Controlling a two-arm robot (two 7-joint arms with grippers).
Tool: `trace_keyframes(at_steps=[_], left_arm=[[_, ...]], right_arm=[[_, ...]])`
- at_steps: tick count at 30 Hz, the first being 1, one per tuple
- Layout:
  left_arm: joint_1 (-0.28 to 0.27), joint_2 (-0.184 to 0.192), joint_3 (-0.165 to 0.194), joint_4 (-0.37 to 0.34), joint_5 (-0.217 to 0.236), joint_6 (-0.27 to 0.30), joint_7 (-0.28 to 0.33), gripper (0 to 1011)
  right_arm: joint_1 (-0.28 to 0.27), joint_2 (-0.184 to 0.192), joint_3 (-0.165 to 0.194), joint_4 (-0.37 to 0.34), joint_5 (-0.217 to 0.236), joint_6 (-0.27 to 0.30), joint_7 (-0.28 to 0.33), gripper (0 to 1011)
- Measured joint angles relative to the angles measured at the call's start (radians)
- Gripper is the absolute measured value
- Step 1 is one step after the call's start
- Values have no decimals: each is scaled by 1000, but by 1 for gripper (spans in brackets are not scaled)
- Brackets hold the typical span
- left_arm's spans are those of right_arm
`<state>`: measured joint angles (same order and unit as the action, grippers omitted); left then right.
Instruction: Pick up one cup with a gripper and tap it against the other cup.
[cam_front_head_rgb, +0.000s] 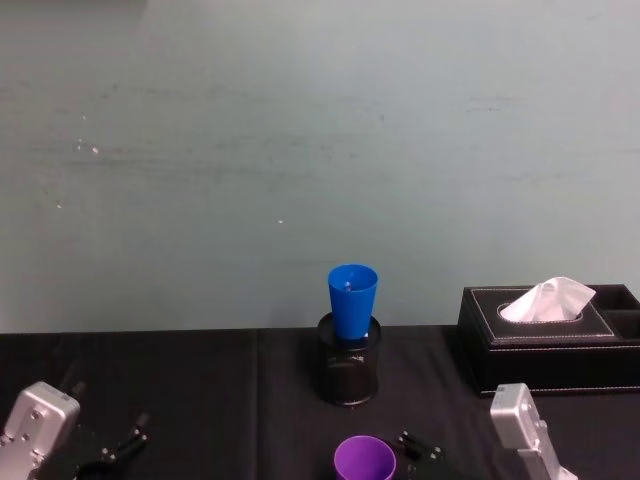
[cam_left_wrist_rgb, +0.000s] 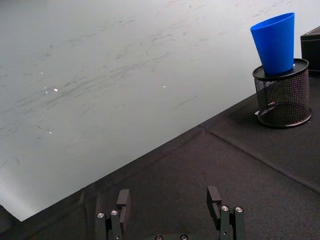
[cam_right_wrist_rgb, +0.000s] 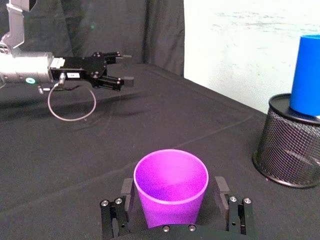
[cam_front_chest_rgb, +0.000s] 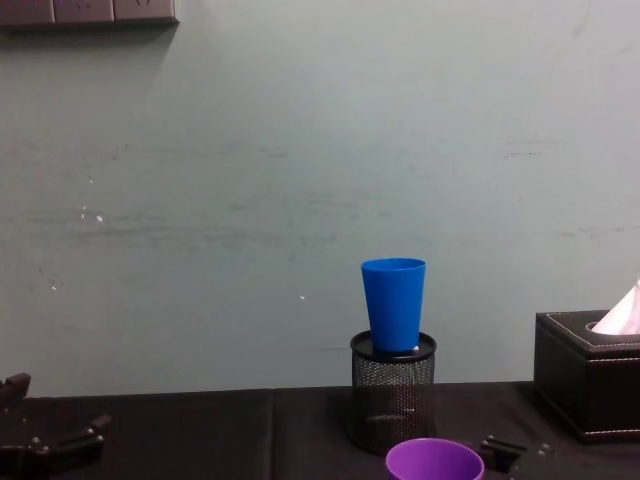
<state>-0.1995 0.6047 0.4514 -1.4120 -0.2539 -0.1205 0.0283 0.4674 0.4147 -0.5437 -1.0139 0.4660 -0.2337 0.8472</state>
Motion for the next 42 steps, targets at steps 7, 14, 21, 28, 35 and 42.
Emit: trace_keyframes(at_steps=[7, 14, 21, 28, 35, 42], left_arm=[[0, 0, 0, 0, 0, 0, 0, 1000], [0, 0, 0, 0, 0, 0, 0, 1000], [0, 0, 0, 0, 0, 0, 0, 1000], [0, 0, 0, 0, 0, 0, 0, 1000], [0, 0, 0, 0, 0, 0, 0, 1000], [0, 0, 0, 0, 0, 0, 0, 1000]], right_arm=[[27, -31, -7, 40, -3, -7, 9, 1003], [40, -46, -11, 59, -10, -10, 11, 1003], [41, -46, -11, 59, -10, -10, 11, 1002], [41, -46, -11, 58, -10, -10, 11, 1002], [40, -45, -10, 57, -10, -10, 11, 868], [39, -45, -10, 56, -10, -10, 11, 781]])
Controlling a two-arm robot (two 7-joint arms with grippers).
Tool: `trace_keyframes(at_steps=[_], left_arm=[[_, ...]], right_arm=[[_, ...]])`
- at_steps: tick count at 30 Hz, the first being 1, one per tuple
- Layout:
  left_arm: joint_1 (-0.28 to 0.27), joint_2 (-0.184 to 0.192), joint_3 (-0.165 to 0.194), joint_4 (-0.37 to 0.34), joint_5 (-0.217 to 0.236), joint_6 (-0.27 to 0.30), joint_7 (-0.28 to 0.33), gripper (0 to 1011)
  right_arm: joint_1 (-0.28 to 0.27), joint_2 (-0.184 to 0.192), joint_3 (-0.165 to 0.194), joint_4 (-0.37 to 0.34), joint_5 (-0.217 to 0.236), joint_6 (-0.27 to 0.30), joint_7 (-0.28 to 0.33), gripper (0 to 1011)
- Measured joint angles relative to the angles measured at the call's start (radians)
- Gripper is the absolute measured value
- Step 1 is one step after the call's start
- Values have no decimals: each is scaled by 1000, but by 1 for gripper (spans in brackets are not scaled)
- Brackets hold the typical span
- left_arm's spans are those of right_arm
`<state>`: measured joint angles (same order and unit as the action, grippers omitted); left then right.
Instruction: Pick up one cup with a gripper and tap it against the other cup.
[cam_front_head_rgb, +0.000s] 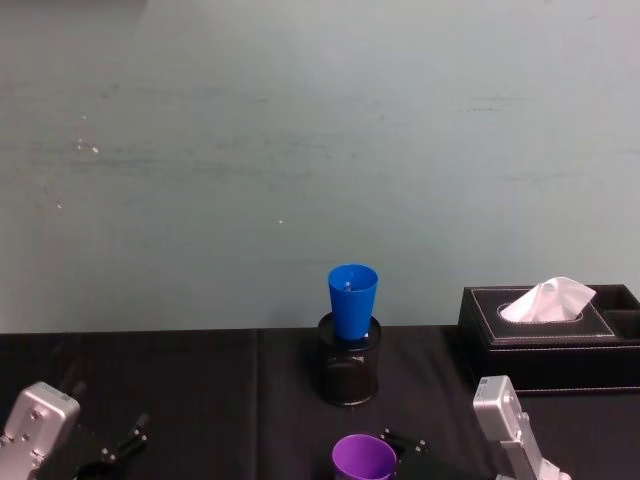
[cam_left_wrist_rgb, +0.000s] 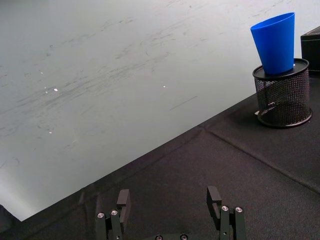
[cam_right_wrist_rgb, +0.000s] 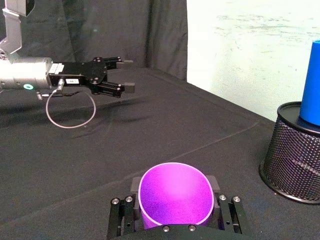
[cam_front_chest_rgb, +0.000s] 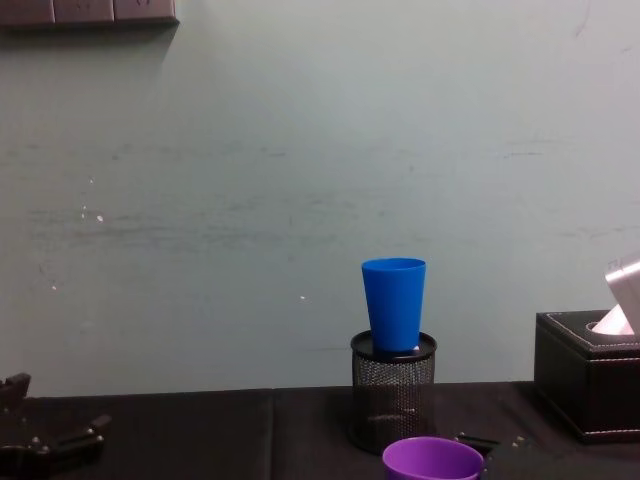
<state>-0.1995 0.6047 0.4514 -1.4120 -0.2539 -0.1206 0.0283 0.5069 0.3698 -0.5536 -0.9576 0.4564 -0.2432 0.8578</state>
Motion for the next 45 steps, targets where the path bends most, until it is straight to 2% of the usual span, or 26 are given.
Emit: trace_keyframes(at_steps=[8, 45], left_arm=[[0, 0, 0, 0, 0, 0, 0, 1000], [0, 0, 0, 0, 0, 0, 0, 1000]], right_arm=[[0, 0, 0, 0, 1, 0, 0, 751], [-1, 0, 0, 0, 0, 0, -1, 751]])
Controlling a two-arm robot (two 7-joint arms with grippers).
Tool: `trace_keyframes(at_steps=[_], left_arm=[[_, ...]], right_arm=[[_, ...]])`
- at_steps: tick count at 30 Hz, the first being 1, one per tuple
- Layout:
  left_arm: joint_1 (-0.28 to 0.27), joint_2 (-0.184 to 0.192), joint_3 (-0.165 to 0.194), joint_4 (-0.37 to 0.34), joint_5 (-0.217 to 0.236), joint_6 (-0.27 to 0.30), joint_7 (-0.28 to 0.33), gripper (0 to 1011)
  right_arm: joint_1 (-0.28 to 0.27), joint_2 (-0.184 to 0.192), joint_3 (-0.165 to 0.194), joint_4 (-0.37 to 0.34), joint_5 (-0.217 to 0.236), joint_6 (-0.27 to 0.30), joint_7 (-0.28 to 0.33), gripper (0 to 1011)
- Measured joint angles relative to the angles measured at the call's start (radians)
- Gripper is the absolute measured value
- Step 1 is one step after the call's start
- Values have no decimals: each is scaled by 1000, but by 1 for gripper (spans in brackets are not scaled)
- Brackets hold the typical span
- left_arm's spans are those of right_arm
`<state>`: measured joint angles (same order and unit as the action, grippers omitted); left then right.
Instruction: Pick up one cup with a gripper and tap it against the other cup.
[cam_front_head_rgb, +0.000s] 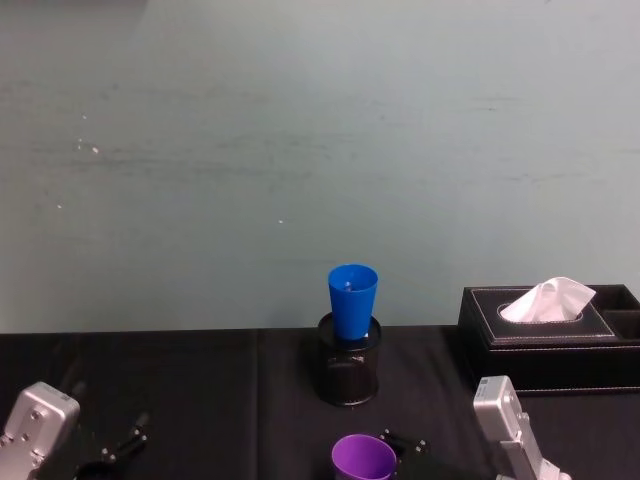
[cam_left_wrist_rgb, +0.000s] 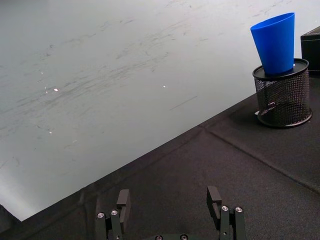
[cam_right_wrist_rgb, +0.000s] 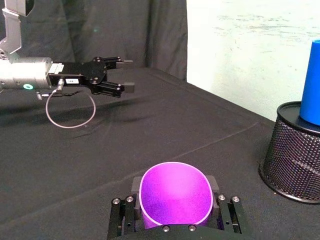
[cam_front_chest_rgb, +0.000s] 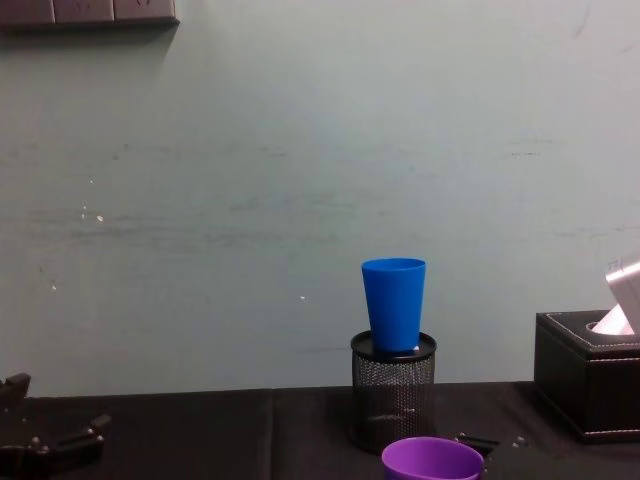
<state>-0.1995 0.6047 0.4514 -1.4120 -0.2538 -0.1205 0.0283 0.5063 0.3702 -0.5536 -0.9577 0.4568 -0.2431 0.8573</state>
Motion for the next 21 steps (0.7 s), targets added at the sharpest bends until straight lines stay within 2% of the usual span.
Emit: trace_keyframes(at_steps=[21], left_arm=[[0, 0, 0, 0, 0, 0, 0, 1000]], right_arm=[[0, 0, 0, 0, 0, 0, 0, 751]])
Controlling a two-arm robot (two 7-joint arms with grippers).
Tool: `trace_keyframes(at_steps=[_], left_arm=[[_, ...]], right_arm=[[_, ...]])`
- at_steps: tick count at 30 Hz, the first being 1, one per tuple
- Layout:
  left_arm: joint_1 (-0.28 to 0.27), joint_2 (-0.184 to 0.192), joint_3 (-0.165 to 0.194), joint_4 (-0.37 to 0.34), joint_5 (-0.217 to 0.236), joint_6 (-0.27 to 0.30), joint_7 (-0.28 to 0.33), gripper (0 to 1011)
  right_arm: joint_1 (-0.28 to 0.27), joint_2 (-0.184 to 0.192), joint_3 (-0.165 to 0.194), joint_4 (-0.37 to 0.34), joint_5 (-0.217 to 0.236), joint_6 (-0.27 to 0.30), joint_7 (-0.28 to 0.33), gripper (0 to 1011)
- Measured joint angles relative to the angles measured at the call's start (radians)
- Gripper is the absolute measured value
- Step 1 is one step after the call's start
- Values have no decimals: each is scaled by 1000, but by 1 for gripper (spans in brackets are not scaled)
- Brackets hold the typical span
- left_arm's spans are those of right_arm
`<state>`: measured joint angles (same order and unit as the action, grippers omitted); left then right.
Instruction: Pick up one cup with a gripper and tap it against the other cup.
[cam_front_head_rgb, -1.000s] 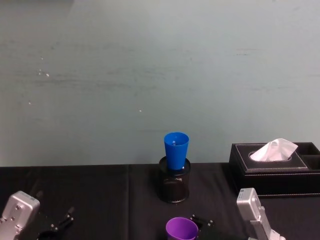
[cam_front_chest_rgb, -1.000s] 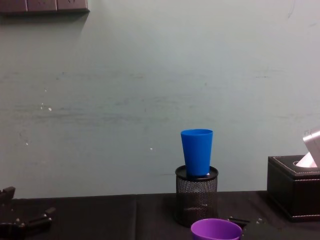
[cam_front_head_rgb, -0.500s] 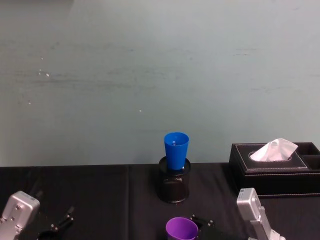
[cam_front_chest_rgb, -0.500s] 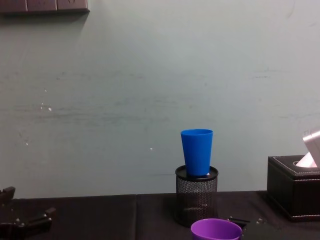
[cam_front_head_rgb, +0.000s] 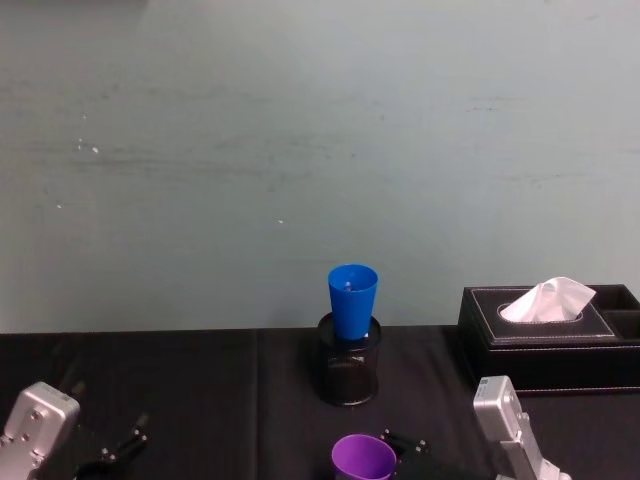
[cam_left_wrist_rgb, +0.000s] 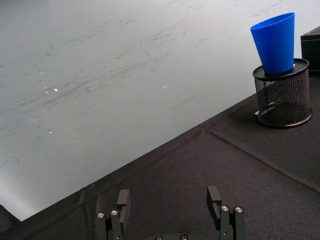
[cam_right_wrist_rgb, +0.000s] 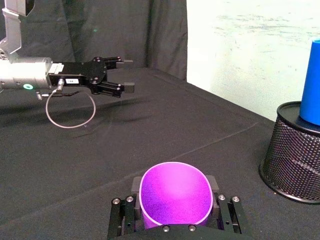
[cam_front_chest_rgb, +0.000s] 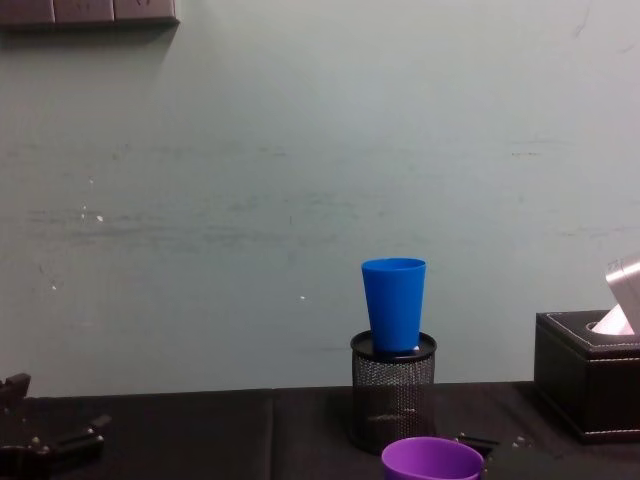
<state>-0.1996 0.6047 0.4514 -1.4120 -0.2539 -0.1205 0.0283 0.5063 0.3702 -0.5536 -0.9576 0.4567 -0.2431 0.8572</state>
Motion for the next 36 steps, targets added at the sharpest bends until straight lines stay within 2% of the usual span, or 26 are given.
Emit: trace_keyframes(at_steps=[36], left_arm=[[0, 0, 0, 0, 0, 0, 0, 1000]], right_arm=[[0, 0, 0, 0, 0, 0, 0, 751]])
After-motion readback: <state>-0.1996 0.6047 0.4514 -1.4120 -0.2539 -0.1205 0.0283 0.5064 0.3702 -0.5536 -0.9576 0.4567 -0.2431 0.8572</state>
